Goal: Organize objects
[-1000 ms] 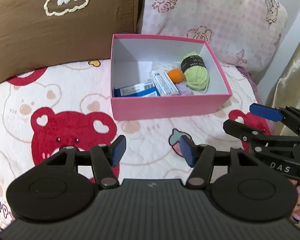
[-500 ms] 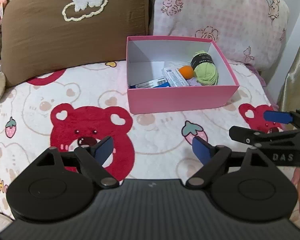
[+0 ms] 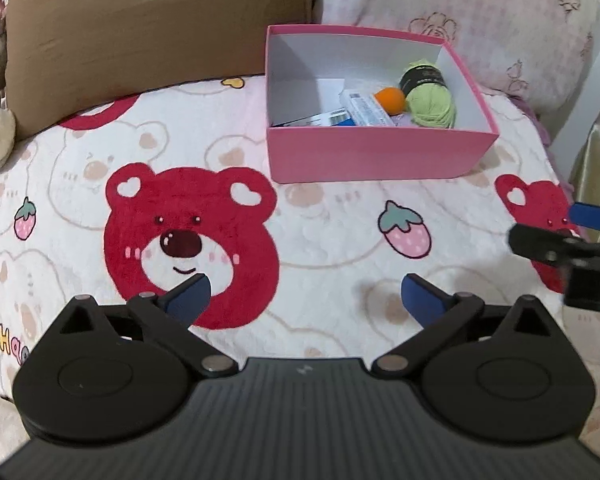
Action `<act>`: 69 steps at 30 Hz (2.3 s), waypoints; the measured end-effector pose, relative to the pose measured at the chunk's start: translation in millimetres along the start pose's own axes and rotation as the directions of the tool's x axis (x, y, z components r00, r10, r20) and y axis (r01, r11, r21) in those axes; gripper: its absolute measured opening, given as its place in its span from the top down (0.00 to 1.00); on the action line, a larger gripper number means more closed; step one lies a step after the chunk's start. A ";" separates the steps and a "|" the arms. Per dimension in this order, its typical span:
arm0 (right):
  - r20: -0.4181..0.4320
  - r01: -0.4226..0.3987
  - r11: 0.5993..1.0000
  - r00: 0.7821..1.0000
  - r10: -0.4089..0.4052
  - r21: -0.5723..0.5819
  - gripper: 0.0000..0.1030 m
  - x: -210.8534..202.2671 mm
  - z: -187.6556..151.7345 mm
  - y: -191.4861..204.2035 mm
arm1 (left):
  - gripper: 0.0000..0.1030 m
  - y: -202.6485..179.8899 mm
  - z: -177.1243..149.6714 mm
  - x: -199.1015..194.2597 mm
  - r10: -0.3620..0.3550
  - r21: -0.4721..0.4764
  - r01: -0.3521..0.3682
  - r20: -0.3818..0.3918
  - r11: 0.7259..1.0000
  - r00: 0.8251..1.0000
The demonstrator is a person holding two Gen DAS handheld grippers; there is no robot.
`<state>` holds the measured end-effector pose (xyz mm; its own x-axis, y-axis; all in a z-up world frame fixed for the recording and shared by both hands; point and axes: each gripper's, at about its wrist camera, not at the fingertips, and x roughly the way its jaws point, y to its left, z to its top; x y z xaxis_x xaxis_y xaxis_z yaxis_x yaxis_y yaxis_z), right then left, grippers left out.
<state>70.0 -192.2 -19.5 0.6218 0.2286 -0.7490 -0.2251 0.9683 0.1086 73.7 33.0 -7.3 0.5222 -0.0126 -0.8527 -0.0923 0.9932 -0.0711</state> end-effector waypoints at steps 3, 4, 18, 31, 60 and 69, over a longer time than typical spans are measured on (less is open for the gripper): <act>0.001 0.008 1.000 1.000 -0.008 0.002 0.06 -2.7 -1.5 -2.9 | 0.00 -1.8 -1.4 -1.2 0.027 0.019 -0.027 0.000 0.999 1.000; -0.001 0.011 1.000 1.000 -0.011 0.002 0.06 -3.2 -2.1 -3.7 | 0.00 -2.5 -2.0 -2.4 0.027 0.025 -0.027 0.002 0.999 1.000; 0.015 0.054 0.998 0.998 -0.053 -0.035 0.06 -8.2 -12.3 1.4 | 0.00 -3.2 -4.7 -12.4 0.035 0.026 -0.035 -0.011 0.999 0.999; 0.062 0.067 0.997 0.996 -0.066 -0.023 0.06 -11.8 -12.0 5.4 | 0.00 -6.5 -8.7 -8.7 0.054 0.032 -0.053 -0.029 0.998 0.998; 0.045 0.083 0.996 0.996 -0.082 -0.025 0.06 -15.3 -13.0 4.8 | 0.00 4.7 -5.7 -10.0 0.061 0.015 -0.061 -0.012 0.998 0.998; 0.049 0.083 0.996 0.996 -0.081 -0.035 0.06 -20.0 -14.1 8.5 | 0.00 3.7 -6.1 -13.5 0.061 0.016 -0.061 -0.007 0.998 0.998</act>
<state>45.0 -190.0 -12.7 0.6743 0.1543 -0.7222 -0.1989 0.9797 0.0236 61.1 36.2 0.8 0.5096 0.0473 -0.8591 -0.1108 0.9938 -0.0110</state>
